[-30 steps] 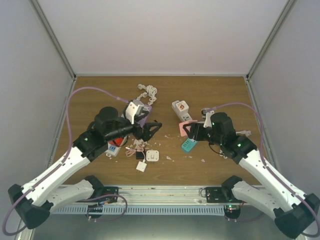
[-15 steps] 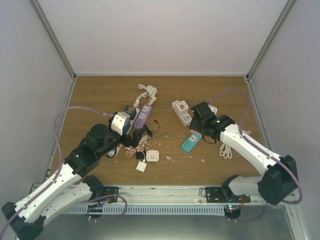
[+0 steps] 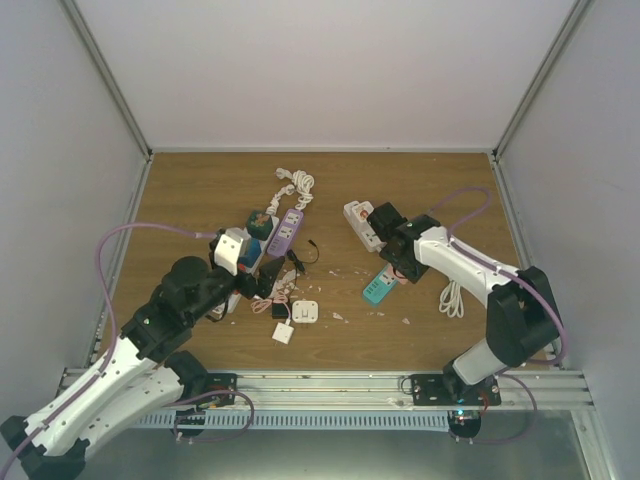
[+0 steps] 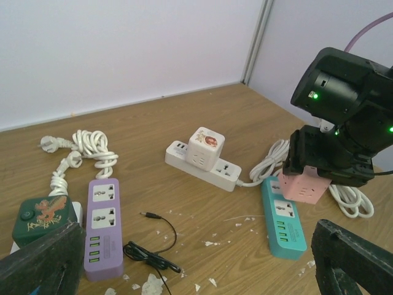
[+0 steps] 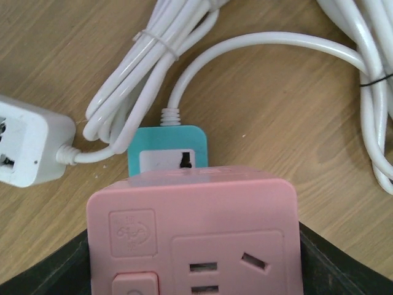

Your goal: Insert the plug

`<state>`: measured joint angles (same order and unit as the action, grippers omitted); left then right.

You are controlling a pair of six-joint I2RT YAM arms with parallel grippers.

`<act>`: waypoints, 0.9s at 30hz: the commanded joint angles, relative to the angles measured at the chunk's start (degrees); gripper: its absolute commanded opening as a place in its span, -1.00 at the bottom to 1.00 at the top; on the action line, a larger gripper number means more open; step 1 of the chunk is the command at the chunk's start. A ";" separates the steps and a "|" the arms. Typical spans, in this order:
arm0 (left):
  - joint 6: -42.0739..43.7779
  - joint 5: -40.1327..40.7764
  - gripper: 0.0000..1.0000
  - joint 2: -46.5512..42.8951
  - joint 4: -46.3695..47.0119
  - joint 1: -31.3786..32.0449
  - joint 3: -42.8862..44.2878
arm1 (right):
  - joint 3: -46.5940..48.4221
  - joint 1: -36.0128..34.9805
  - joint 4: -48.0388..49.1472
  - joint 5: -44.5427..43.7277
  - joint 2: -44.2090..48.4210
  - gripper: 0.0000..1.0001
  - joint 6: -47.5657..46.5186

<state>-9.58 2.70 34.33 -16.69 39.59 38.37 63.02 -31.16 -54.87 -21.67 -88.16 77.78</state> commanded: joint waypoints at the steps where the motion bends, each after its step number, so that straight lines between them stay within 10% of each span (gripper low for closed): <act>1: -0.88 -0.26 0.98 -1.14 2.37 -0.31 -1.17 | 1.93 0.65 -2.53 -3.75 -0.63 -0.99 8.00; 27: -1.49 -4.01 0.98 0.22 3.59 -0.31 -1.53 | 4.29 3.12 -1.13 -3.42 -5.71 -0.99 8.85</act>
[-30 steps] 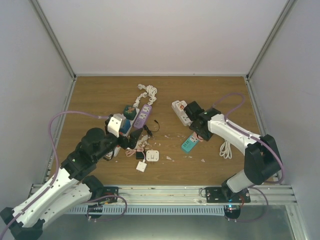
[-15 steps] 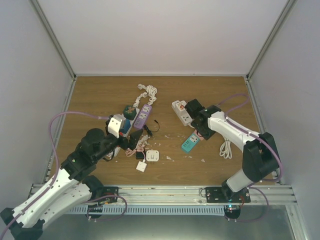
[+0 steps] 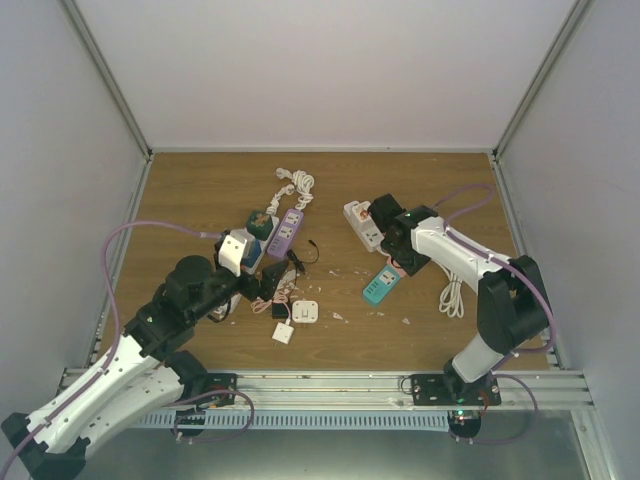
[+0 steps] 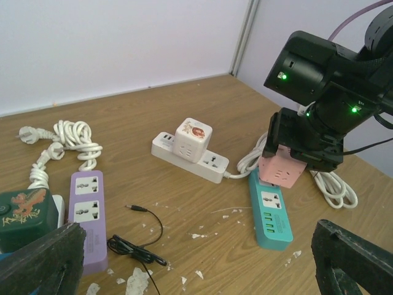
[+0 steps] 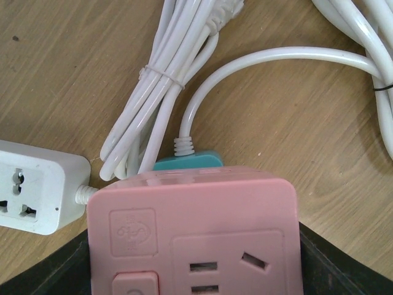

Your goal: Insert the plug

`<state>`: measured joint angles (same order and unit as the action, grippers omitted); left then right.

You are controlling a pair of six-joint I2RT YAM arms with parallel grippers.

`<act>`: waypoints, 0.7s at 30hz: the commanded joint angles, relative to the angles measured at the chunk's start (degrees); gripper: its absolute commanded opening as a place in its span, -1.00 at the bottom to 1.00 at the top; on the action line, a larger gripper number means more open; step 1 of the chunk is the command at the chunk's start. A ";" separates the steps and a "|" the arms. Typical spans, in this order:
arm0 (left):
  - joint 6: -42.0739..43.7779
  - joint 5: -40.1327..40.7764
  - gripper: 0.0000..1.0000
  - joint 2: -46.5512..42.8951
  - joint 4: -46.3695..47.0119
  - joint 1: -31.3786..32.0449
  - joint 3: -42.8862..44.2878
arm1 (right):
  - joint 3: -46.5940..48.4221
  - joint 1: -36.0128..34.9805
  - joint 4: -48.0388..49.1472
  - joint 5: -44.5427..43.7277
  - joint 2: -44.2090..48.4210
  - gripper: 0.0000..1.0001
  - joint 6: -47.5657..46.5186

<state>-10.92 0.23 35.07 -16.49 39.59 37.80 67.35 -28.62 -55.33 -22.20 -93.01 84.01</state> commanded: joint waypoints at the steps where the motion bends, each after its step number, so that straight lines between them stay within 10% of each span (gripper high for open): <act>1: -0.16 -1.50 0.98 -0.48 3.33 -0.31 -0.93 | -0.22 0.58 -0.49 -2.72 -1.02 -0.99 2.69; 21: 0.07 -0.80 0.98 -0.35 3.07 -0.31 -0.97 | -2.84 0.56 0.98 0.22 -3.70 -0.99 5.13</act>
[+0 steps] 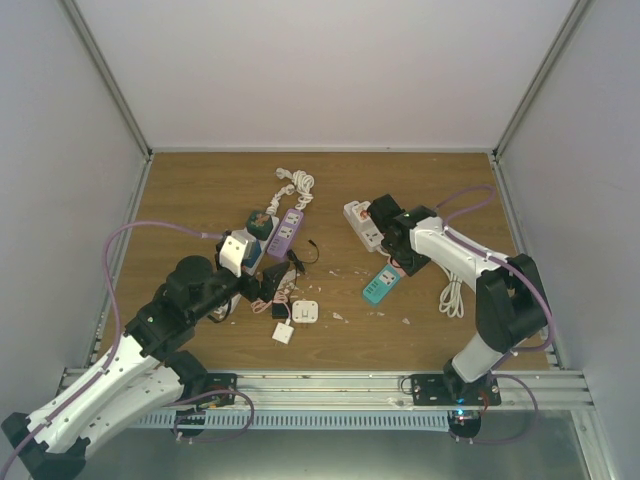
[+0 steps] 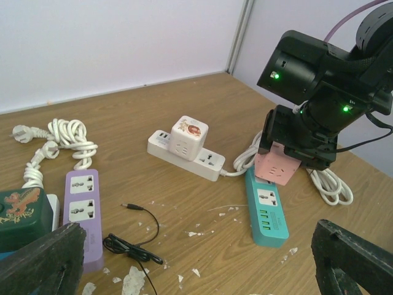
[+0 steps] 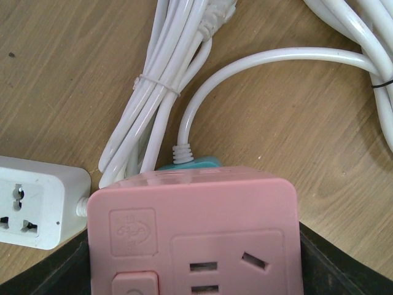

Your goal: Insert the plug

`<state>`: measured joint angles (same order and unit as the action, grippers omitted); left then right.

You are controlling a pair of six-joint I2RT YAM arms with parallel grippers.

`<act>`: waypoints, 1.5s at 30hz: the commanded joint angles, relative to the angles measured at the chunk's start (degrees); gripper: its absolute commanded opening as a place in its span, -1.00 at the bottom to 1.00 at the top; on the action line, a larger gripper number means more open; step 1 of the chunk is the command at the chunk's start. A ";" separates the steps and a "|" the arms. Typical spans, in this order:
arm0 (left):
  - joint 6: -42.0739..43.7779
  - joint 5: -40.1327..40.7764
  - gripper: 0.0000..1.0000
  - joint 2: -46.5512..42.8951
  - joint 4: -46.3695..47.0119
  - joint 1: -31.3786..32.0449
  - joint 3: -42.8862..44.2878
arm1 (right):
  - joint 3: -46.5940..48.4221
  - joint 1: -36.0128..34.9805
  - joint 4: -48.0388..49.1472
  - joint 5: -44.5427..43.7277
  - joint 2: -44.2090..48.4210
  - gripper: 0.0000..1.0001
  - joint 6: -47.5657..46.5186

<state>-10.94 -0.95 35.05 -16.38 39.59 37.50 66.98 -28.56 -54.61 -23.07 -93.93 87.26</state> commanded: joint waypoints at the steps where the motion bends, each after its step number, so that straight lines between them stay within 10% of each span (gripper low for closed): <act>1: 0.04 0.35 0.98 -0.24 3.00 -0.31 -0.64 | -2.47 0.47 -0.32 0.90 -2.61 -0.99 1.47; 12: 0.04 0.14 0.98 0.27 2.93 -0.31 -0.62 | -7.23 3.18 -0.44 1.33 5.96 -0.97 -12.08; 45: -0.22 0.03 0.98 1.16 2.60 -0.31 -0.54 | -15.40 -3.96 -2.34 -0.70 -11.69 -0.99 13.01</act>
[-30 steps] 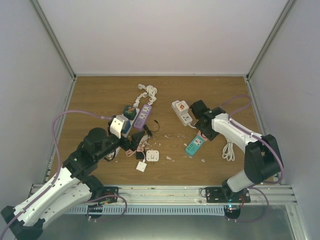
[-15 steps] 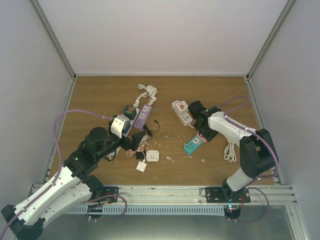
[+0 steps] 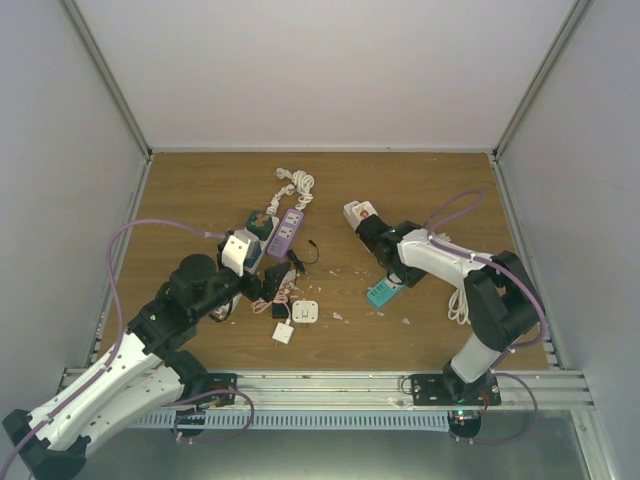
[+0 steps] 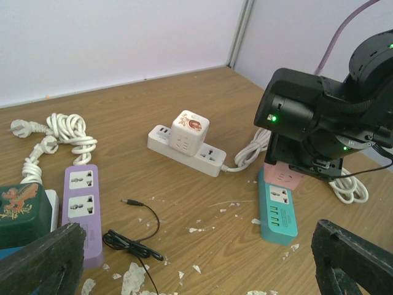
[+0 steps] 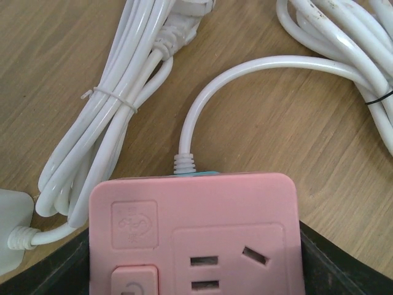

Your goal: Insert the plug

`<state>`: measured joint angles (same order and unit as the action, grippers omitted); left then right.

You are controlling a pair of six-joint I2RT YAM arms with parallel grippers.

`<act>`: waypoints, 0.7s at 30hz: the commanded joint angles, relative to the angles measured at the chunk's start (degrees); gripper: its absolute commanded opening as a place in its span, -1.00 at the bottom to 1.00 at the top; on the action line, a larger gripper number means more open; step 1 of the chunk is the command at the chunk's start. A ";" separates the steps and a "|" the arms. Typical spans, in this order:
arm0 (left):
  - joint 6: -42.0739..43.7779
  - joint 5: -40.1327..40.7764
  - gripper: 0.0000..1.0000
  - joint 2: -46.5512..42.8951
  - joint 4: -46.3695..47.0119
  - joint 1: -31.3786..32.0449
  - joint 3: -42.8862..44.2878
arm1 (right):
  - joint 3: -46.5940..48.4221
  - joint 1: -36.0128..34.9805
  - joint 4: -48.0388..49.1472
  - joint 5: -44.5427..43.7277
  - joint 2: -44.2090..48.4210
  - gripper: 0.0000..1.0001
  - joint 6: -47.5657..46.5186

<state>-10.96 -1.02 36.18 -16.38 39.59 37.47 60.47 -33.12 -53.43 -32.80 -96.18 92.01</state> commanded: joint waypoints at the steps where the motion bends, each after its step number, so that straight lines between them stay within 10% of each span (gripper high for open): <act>1: -0.20 0.06 0.98 0.03 2.64 -0.31 -0.63 | -8.57 0.65 -3.85 8.51 -9.05 -0.99 8.55; 10: -0.03 0.35 0.98 0.37 2.55 -0.31 -0.56 | 0.81 0.69 -10.23 0.77 0.51 -0.06 2.63; 15: 0.00 0.49 0.98 0.60 2.28 -0.31 -0.47 | 5.79 0.73 -9.94 -0.38 5.67 0.94 -6.37; 21: -1.42 -0.03 0.98 2.75 0.75 -0.31 0.86 | 4.66 0.84 -1.11 2.66 12.67 0.99 -21.45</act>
<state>-11.38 -0.99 37.43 -16.51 39.59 37.47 65.36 -32.71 -59.53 -31.11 -87.90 81.95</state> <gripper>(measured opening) 0.990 0.994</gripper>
